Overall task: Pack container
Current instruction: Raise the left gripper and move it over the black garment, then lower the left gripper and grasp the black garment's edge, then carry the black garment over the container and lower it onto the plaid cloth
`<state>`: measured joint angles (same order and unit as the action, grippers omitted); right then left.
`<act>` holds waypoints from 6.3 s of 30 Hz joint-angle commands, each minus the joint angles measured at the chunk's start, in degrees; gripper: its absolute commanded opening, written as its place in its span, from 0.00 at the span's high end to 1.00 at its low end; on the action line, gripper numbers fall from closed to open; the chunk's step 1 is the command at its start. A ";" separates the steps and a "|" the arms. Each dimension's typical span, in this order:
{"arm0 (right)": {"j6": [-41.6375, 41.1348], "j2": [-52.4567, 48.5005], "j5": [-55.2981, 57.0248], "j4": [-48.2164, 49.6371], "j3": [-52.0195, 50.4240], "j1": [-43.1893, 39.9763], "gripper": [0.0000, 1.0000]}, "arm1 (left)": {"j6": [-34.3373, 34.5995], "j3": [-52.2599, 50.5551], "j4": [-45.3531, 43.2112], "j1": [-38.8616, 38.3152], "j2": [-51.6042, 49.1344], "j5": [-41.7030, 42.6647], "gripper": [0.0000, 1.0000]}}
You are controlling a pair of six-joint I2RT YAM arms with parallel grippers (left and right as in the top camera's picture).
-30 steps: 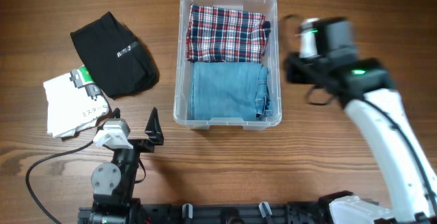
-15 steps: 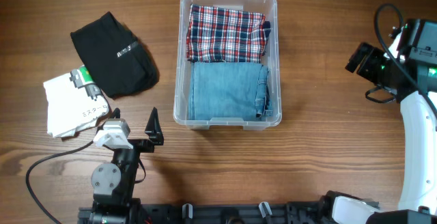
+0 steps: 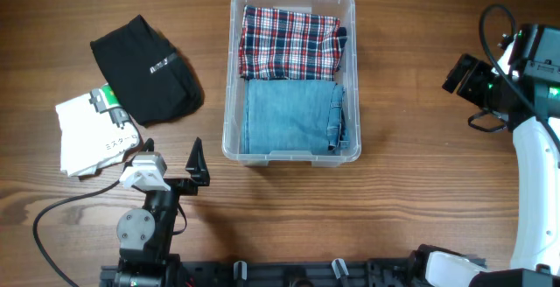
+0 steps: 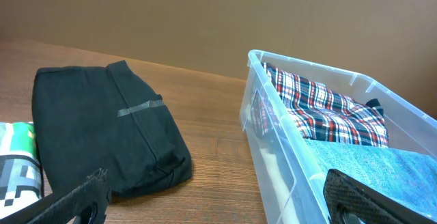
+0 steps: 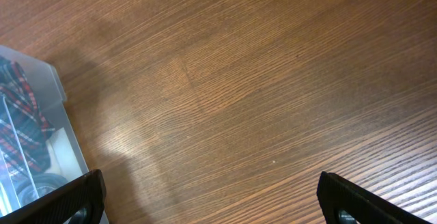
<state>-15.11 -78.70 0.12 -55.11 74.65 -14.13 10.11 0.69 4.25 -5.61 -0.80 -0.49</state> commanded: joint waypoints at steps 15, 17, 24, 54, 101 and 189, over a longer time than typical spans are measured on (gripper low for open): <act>0.09 0.04 0.52 0.22 0.55 -0.04 0.00 | 0.87 28.13 17.86 0.37 -19.50 -5.42 0.00; 0.11 0.04 0.52 0.22 0.55 -0.04 0.00 | 1.03 35.15 20.83 0.37 -29.03 -5.40 0.00; 0.09 0.04 0.52 0.22 0.55 -0.02 0.00 | 0.76 69.79 45.79 1.29 -67.84 -4.96 0.00; 0.09 0.04 0.52 0.22 0.55 -0.04 0.00 | 7.78 103.78 47.47 1.77 -115.27 -12.04 0.00; 0.09 0.04 0.52 0.22 0.55 -0.04 0.00 | -14.12 102.64 45.31 5.70 -132.74 -5.14 0.14; 0.09 -0.28 0.52 0.26 0.55 -0.31 0.00 | -5.31 106.64 35.91 -32.48 -119.80 -16.31 0.05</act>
<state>-15.11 -78.74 0.08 -55.05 74.63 -14.15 3.81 106.10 41.30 -38.52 -119.83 -21.91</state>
